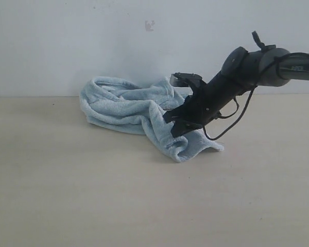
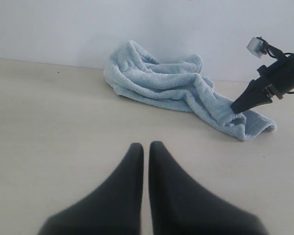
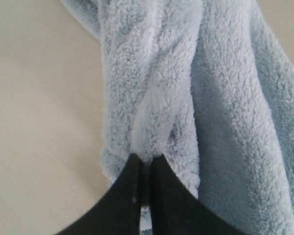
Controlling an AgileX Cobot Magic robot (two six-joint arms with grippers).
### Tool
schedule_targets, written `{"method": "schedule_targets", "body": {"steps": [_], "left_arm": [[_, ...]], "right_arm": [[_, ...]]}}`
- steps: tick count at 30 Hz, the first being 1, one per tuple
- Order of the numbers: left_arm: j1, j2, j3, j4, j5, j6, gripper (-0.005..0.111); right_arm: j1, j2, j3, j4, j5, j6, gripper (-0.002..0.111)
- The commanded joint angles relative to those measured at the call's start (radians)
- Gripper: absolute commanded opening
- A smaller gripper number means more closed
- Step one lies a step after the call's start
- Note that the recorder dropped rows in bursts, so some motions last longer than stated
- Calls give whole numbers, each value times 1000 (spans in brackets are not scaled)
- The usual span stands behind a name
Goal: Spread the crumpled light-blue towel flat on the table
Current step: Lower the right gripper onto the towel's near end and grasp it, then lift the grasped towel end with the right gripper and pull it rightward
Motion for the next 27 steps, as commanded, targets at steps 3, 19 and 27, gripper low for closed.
{"method": "schedule_targets", "body": {"steps": [3,19,27], "left_arm": [[2,-3,4,-9,-5,6,4],[2,-3,4,-9,-5,6,4],[2,-3,4,-9,-5,6,4]], "right_arm": [[0,-60,25,-9,51,-10,0],[-120,-799,725,-101,-157,80,0],[-120,-1257,971,-145,-154,198,0]]}}
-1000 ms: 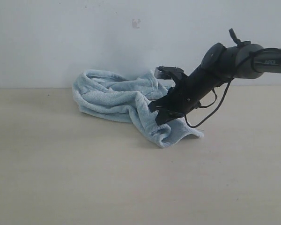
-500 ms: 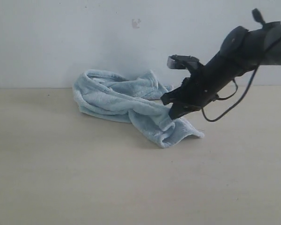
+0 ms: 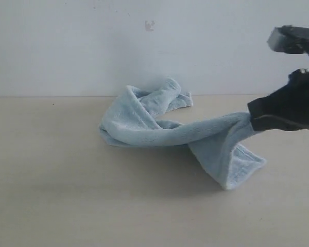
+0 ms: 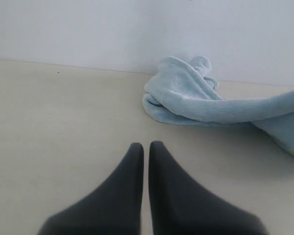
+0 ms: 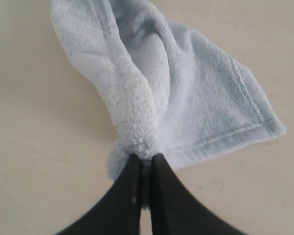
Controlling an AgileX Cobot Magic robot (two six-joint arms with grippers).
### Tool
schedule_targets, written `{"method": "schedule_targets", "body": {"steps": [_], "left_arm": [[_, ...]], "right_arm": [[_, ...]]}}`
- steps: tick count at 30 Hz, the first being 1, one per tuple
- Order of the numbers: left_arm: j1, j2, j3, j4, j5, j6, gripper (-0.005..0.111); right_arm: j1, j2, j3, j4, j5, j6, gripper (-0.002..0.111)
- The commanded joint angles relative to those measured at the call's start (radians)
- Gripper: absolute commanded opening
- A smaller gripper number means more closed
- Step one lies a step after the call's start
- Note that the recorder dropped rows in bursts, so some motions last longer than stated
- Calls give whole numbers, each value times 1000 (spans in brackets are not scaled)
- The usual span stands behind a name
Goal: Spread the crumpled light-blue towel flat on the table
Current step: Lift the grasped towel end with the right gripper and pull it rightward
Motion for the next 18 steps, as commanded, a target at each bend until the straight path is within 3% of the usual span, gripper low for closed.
{"method": "schedule_targets", "body": {"steps": [1,7,18], "left_arm": [[2,-3,4,-9,-5,6,4],[2,-3,4,-9,-5,6,4],[2,-3,4,-9,-5,6,4]], "right_arm": [[-6,-270,111,-54,-13,94,0],[-6,-493,183,-123,24,162,0],[-6,-538,264,-149,68,177,0]]}}
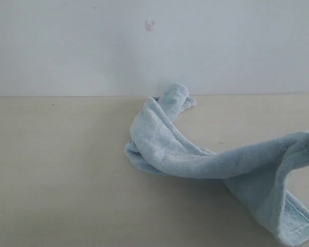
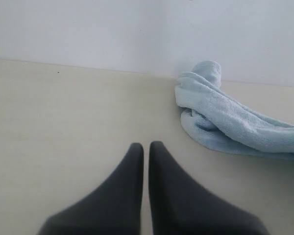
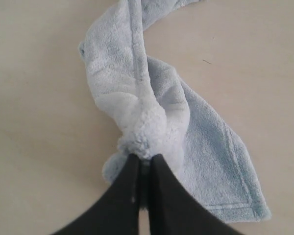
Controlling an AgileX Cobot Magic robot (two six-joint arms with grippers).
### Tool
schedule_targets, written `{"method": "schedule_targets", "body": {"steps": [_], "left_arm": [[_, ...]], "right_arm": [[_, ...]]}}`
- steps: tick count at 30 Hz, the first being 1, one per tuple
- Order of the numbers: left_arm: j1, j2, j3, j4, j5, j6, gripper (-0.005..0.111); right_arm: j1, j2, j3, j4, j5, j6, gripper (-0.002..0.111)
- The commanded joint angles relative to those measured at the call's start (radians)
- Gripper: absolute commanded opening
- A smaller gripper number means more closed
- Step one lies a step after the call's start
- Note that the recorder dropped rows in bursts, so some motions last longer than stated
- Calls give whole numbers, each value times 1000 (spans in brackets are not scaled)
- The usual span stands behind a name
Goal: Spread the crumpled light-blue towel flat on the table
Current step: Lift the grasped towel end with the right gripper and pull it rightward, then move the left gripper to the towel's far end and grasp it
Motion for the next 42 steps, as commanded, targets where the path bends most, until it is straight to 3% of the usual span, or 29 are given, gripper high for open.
{"method": "schedule_targets", "body": {"steps": [1,10,18,23,27,30,33,36,37,39,42], "left_arm": [[2,-3,4,-9,-5,6,4],[2,-3,4,-3,-10,6,4],[2,-3,4,-163,-217,-29,4],[2,-3,4,-269,-180,-31,4],[2,-3,-13,-346,-68,-31,4],[2,30,-85,-524,27,71,4],[2,169,-232,-766,119,425,4],[2,397,-341,-785,152,511,4],[2,547,-398,-785,164,541,7],[2,763,-502,-785,183,592,19],[14,1104,-692,-783,155,633,51]], "right_arm": [[-2,-8,31,-13,-16,3,0],[-2,-8,105,-13,-73,-14,0],[-2,-8,131,-3,-111,-14,0],[-2,-8,131,3,-111,-14,0],[-2,-8,131,46,-111,-50,0],[-2,-8,131,70,-111,-72,0],[-2,-8,131,70,-111,-72,0],[-2,-8,131,70,-111,-72,0],[-2,-8,131,70,-109,-78,0],[-2,-8,131,72,-105,-78,0],[-2,-8,131,76,-96,-80,0]]}}
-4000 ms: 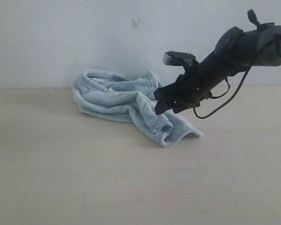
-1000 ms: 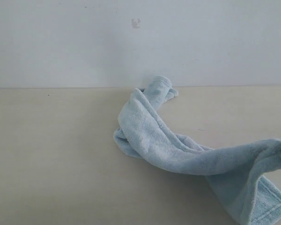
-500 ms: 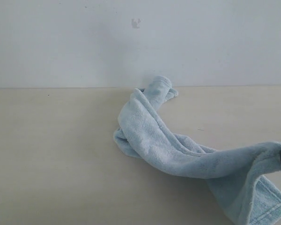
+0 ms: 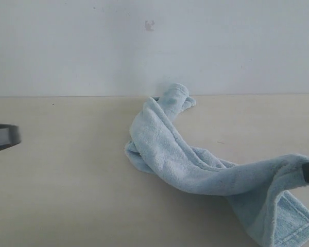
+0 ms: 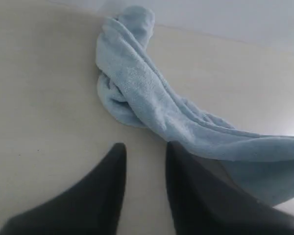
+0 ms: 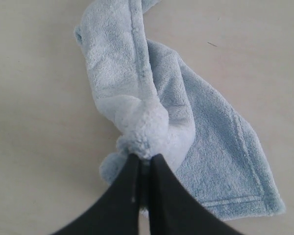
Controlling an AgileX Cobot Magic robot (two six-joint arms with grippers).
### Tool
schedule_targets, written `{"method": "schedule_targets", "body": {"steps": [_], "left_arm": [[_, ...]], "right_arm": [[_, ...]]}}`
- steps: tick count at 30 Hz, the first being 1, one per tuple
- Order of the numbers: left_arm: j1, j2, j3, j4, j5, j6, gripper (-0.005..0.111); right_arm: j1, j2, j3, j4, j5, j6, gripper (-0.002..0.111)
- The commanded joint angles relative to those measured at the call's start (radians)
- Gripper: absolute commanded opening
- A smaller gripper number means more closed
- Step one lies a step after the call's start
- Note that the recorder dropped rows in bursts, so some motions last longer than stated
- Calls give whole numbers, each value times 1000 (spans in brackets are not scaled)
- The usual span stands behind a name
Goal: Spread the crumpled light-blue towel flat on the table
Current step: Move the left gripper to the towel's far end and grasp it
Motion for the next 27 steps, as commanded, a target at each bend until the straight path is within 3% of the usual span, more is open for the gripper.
{"method": "schedule_targets", "body": {"steps": [1,5,10,13,20,27], "left_arm": [[38,418,-245,-8,-38,42,61],[122,712,-516,-38,60,84,64],[190,1087,-920,-300,365,297,64],[175,1207,-1058,-306,373,304,64],[75,1544,-1508,-292,385,268,64],[35,1700,-1694,-159,477,169,64]], "right_arm": [[0,-4,2,9,4,-13,0],[0,-4,2,15,9,-19,0],[0,-4,2,89,29,-103,0],[0,-4,2,89,25,-105,0],[0,-4,33,85,-13,-107,0],[0,-4,42,89,-25,-107,0]]}}
